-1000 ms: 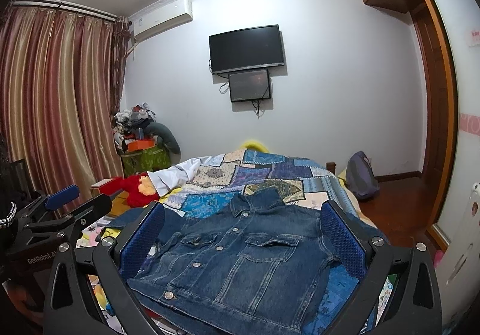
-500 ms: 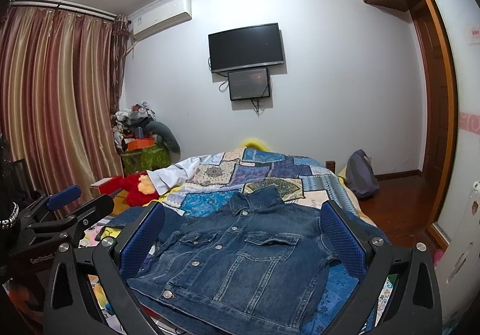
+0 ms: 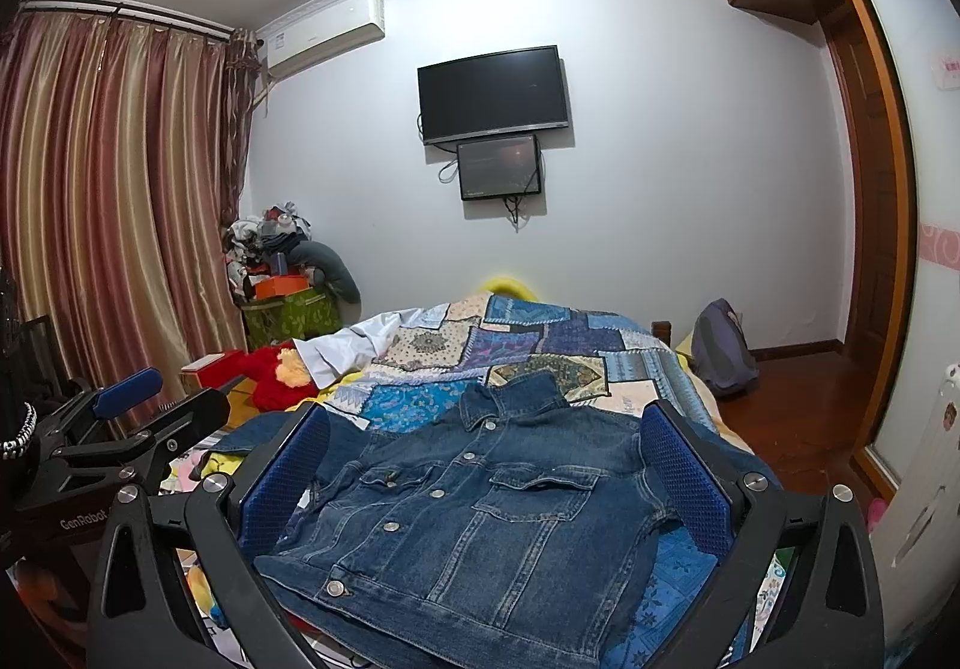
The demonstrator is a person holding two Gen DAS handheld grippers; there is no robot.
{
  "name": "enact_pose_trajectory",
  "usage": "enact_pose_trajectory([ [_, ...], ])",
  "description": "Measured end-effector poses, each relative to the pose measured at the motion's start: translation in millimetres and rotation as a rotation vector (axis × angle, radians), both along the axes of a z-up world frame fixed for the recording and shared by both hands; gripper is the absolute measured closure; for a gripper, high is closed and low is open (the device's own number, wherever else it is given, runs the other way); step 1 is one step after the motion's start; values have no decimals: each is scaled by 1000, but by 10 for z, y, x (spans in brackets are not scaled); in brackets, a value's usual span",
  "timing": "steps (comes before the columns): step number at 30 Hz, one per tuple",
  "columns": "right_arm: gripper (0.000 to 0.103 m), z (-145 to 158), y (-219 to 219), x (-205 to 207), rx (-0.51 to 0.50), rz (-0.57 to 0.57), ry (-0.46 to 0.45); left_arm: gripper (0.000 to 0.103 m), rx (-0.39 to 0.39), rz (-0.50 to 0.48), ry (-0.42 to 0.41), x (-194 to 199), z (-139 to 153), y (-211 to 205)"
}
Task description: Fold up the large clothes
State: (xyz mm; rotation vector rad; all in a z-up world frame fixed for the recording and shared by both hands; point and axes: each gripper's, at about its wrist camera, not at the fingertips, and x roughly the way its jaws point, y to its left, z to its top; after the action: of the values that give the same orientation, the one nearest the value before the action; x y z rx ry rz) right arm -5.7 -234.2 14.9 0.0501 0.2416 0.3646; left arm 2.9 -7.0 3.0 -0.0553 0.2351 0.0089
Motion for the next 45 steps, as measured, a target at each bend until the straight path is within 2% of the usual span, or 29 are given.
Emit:
enact_pose_trajectory([
  [20, 0, 4, 0, -1, 3, -4, -1, 0, 4, 2, -9, -23, -6, 5],
  [30, 0, -9, 4, 93, 18, -12, 28, 0, 5, 19, 4, 27, -20, 45],
  [38, 0, -62, 98, 378, -3, 1, 45, 0, 40, 82, 34, 295, -60, 179],
  [45, 0, -120, 321, 920, -40, 25, 73, 0, 9, 108, 144, 835, -168, 583],
])
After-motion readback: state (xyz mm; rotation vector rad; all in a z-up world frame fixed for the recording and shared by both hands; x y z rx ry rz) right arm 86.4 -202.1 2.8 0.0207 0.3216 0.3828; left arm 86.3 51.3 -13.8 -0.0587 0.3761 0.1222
